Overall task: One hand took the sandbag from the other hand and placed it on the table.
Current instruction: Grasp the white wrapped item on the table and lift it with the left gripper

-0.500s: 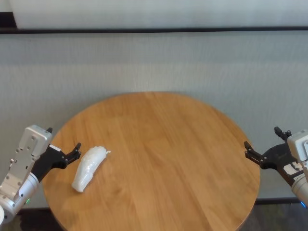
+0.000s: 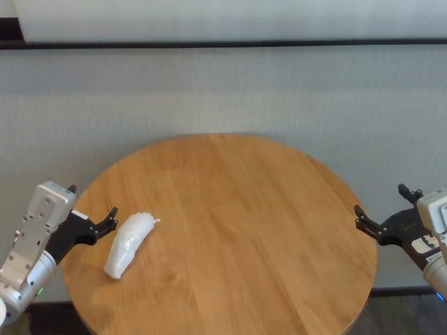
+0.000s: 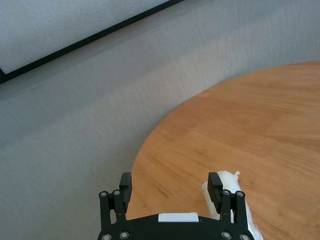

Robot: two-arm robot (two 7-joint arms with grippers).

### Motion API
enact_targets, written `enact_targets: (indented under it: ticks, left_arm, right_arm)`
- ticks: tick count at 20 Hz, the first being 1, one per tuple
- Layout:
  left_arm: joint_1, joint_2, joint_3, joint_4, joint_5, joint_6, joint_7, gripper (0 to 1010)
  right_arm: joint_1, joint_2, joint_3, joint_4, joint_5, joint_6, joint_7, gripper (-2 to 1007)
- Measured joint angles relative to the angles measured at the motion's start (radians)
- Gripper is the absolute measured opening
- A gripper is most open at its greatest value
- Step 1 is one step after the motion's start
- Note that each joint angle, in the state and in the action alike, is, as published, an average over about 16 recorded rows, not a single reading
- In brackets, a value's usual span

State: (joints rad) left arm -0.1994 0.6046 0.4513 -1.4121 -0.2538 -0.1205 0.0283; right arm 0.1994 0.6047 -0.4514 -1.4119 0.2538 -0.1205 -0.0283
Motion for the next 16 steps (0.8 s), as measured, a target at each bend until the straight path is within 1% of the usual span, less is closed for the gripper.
enact_targets:
  ticks: [16]
  left_arm:
    - [0.000,0.000,0.000,0.000,0.000,0.000,0.000,1000]
  right_arm:
    - [0.000,0.000,0.000,0.000,0.000,0.000,0.000,1001]
